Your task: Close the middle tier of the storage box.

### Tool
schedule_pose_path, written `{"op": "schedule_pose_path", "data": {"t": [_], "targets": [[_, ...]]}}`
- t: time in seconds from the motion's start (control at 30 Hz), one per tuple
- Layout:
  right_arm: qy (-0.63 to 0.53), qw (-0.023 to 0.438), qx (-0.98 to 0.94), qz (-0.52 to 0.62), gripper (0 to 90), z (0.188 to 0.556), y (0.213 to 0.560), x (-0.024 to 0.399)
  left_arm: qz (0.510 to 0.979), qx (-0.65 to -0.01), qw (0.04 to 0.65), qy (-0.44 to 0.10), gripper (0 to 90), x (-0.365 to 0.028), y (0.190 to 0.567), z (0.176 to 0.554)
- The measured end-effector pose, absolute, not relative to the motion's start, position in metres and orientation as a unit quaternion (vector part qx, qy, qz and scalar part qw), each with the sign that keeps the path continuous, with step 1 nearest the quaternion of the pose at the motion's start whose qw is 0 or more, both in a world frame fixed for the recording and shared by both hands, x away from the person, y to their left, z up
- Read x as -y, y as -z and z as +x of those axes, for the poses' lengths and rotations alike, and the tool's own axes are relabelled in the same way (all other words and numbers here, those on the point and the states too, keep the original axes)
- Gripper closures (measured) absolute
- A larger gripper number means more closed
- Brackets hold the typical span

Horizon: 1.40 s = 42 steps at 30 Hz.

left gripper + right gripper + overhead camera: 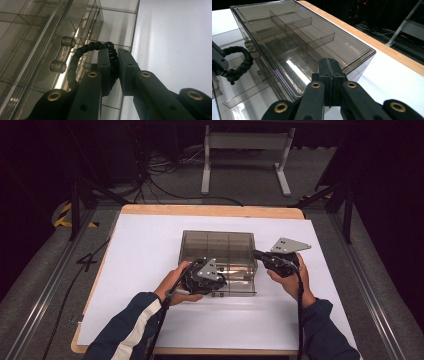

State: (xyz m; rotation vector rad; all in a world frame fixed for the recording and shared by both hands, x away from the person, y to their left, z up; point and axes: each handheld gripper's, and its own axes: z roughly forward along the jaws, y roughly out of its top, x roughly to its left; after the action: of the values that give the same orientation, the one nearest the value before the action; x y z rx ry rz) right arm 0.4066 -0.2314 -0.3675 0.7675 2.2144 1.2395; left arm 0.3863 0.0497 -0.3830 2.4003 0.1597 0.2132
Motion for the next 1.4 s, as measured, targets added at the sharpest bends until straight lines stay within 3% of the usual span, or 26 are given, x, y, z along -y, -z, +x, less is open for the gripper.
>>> {"op": "schedule_pose_path", "data": {"t": [0.6,0.73,1.03,1.4], "targets": [[-0.454,0.243,-0.810,0.281,90.0,0.407,0.368,0.231,0.936,-0.064,0.336,-0.077,80.4,-0.038,0.392,0.395],[-0.454,0.243,-0.810,0.281,90.0,0.407,0.368,0.231,0.936,-0.070,0.336,-0.080,76.1,-0.038,0.392,0.396],[-0.454,0.242,-0.810,0.281,90.0,0.407,0.368,0.231,0.922,-0.081,0.367,-0.092,73.5,-0.049,0.383,0.391],[-0.454,0.242,-0.810,0.282,90.0,0.407,0.368,0.231,0.895,-0.082,0.418,-0.134,88.0,-0.078,0.374,0.355]]}}
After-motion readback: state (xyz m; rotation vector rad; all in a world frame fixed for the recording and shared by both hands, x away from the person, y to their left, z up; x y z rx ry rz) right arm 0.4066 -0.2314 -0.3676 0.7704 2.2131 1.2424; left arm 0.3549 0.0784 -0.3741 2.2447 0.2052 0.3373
